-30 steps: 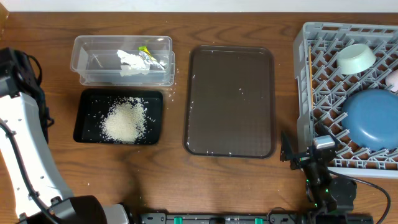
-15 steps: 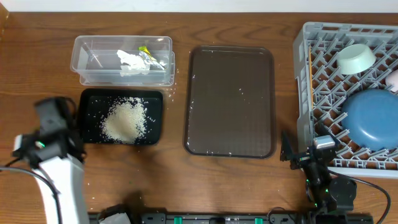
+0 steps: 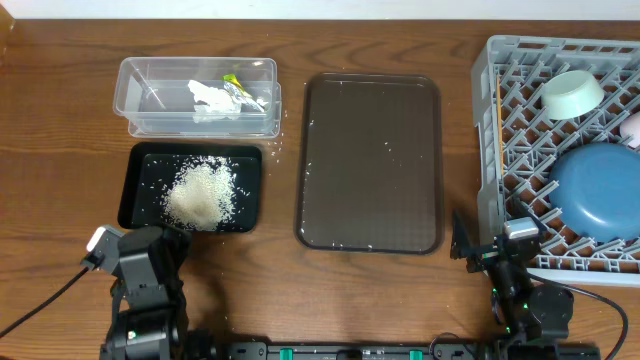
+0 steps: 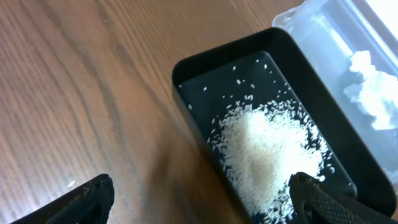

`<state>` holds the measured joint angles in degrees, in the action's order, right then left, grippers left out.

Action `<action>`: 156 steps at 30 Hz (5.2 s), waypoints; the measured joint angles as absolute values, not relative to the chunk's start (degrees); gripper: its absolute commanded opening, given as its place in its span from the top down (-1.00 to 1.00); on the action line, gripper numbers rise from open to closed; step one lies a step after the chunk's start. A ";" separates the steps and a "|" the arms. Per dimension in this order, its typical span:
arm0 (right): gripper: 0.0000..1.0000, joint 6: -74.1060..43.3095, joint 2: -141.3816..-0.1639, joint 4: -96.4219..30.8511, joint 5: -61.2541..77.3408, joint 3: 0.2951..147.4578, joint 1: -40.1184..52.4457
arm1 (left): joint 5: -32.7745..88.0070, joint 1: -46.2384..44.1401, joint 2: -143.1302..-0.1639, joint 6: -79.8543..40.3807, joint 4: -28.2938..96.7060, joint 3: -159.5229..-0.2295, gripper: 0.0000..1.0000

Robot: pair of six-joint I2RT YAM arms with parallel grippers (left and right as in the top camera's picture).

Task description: Sort waste into correct bins and load items into the dishwasher rack

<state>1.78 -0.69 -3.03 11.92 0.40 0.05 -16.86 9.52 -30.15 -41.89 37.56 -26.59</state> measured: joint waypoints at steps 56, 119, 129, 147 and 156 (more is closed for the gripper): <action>-0.99 1.78 -0.69 -2.98 11.90 0.40 0.05 | 6.02 -0.08 -0.62 -9.43 -0.03 -0.47 -0.83; -0.98 1.78 -0.69 -3.01 11.92 0.40 0.05 | 5.37 -0.08 -0.58 -8.71 1.06 -0.80 -0.83; -0.98 1.78 -0.69 -3.01 11.92 0.40 0.05 | 5.37 -0.08 -0.58 -8.71 1.06 -0.80 -0.83; -0.98 1.78 -0.69 -3.03 11.92 0.40 0.05 | 5.37 -0.08 -0.58 -8.69 1.06 -0.80 -0.83; -0.99 1.80 -0.69 -3.01 11.92 0.40 0.05 | 5.37 -0.08 -0.58 -8.71 1.06 -0.80 -0.84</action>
<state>1.80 -0.69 -3.01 11.92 0.40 0.05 5.37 -0.08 -0.58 -8.71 1.06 -0.80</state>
